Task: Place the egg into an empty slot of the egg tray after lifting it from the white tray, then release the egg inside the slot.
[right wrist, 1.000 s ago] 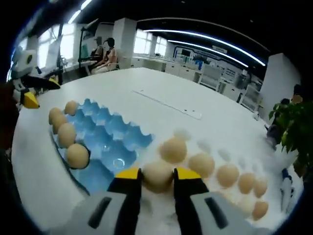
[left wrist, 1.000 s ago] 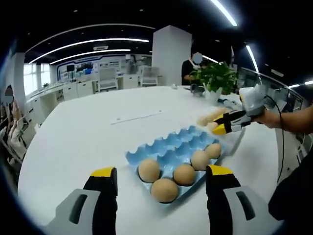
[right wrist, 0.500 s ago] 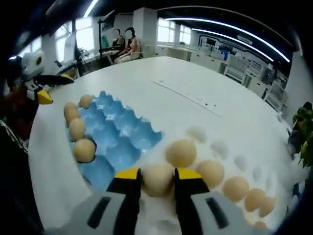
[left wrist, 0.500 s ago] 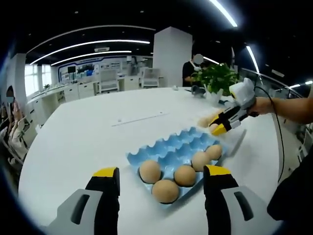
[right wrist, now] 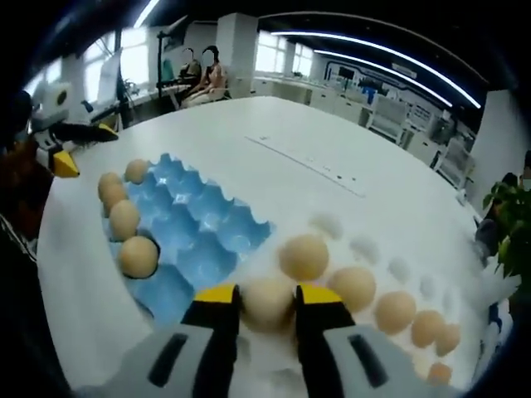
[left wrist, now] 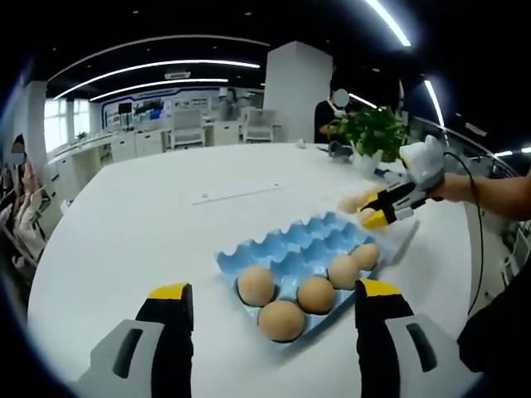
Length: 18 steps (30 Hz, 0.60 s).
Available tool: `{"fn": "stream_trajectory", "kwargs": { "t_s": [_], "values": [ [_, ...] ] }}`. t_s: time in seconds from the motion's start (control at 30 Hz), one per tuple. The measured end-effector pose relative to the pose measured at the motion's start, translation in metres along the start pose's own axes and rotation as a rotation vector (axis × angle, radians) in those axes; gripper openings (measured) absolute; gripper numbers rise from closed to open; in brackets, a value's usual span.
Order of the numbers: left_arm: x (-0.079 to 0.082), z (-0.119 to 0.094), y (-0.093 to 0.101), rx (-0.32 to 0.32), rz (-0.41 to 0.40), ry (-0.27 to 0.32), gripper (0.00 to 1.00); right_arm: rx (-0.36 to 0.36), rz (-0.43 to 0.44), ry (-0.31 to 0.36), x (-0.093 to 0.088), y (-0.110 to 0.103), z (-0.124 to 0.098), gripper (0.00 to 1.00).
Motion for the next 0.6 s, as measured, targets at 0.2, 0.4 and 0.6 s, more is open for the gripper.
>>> {"fn": "stream_trajectory", "kwargs": {
  "t_s": [0.2, 0.4, 0.6],
  "values": [
    [0.001, -0.001, 0.001, -0.002, 0.004, 0.006, 0.78, -0.005, 0.022, 0.015, 0.001, 0.0, -0.005, 0.26],
    [0.003, -0.001, 0.002, 0.001, 0.01, 0.014, 0.77, -0.018, 0.04, 0.049, 0.003, 0.004, -0.016, 0.26],
    [0.003, -0.001, 0.001, 0.001, 0.014, 0.016, 0.77, -0.013, 0.106, 0.097, 0.004, 0.01, -0.027, 0.26]
  ]
}}
Point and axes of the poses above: the point that each gripper's makers call its tool centre point, and the gripper's own axes: z roughly forward along the fingers, y roughly to its right, x roughly out of its top, the point moved 3 cm from there along -z, roughly backward along the fingers, and after that the axes turned 14 degrees about -y, right-handed, at the moved point
